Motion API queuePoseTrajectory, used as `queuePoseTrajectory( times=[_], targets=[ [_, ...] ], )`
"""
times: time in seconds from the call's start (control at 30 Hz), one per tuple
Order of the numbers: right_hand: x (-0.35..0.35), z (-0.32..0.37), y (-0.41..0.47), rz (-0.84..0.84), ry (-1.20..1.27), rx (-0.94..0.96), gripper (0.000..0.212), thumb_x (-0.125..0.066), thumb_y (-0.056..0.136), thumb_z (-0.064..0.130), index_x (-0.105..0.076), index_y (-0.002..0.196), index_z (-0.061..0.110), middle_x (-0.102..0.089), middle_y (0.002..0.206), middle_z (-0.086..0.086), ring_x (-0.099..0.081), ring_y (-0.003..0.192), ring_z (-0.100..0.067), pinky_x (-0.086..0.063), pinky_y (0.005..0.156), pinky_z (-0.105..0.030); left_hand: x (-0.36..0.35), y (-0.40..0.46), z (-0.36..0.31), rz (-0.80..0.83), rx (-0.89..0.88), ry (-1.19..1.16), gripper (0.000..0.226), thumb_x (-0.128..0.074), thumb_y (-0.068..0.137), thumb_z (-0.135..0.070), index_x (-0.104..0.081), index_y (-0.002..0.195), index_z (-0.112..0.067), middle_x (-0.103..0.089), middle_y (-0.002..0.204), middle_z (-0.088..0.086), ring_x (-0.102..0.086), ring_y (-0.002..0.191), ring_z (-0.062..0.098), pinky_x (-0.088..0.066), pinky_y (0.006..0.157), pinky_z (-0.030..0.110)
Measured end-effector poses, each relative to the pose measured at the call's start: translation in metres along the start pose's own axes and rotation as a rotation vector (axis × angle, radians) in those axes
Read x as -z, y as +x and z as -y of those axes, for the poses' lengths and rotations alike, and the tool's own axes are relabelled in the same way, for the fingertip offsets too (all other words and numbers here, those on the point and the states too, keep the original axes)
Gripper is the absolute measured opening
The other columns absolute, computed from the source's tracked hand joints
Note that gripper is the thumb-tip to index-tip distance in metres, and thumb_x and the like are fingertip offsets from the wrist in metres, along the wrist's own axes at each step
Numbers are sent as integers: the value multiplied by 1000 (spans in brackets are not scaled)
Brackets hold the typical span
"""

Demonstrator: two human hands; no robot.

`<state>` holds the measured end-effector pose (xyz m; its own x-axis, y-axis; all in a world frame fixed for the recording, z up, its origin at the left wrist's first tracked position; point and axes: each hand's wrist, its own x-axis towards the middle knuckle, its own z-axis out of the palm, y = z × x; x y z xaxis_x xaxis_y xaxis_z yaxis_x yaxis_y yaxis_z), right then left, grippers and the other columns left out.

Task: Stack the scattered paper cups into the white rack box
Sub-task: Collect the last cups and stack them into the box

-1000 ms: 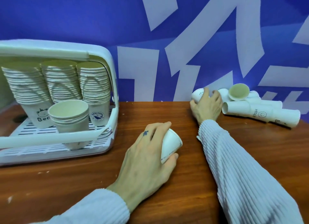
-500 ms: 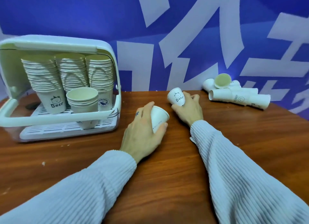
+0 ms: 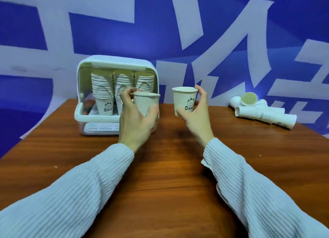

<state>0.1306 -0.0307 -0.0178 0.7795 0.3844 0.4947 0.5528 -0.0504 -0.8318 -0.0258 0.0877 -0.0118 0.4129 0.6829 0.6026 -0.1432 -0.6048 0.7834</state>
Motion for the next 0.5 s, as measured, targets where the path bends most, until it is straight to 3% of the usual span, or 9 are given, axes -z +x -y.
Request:
queuePoseTrajectory(
  times=[0.1,0.2,0.27,0.4,0.5],
  targets=[
    [-40,40,10,26,29,107,80,-84,78,28,-32,137,39,-55,131,1,-61,111,-11,-58,94,-44,32,17,4,-141,68,-39,62,-75,89,-22,-33,134,-13,-48,122,0,-53,109,16,-40,80,3],
    [-74,66,20,90,-18,200,76,-82,81,27,-30,136,36,-58,128,3,-63,111,-20,-59,92,-47,56,28,12,-220,123,-37,60,-74,89,-23,-34,132,-12,-48,121,0,-54,110,20,-33,70,-4],
    [-93,71,23,173,-67,222,72,-80,86,28,-33,139,34,-56,136,0,-59,118,-23,-56,96,-43,68,29,17,-221,140,-18,59,-74,90,-25,-34,131,-14,-48,124,0,-54,108,19,-35,71,-2],
    [-113,58,26,303,-244,179,66,-74,90,34,-37,145,36,-54,146,-4,-58,122,-25,-52,101,-45,80,26,25,-210,139,-5,55,-74,89,-29,-31,123,-26,-50,121,1,-56,105,19,-46,83,27],
    [-119,45,23,423,-348,129,62,-63,91,45,-40,148,40,-50,148,-5,-56,127,-28,-49,106,-48,83,29,32,-205,134,17,57,-75,88,-30,-31,123,-27,-49,121,1,-54,109,21,-44,89,31]
  ],
)
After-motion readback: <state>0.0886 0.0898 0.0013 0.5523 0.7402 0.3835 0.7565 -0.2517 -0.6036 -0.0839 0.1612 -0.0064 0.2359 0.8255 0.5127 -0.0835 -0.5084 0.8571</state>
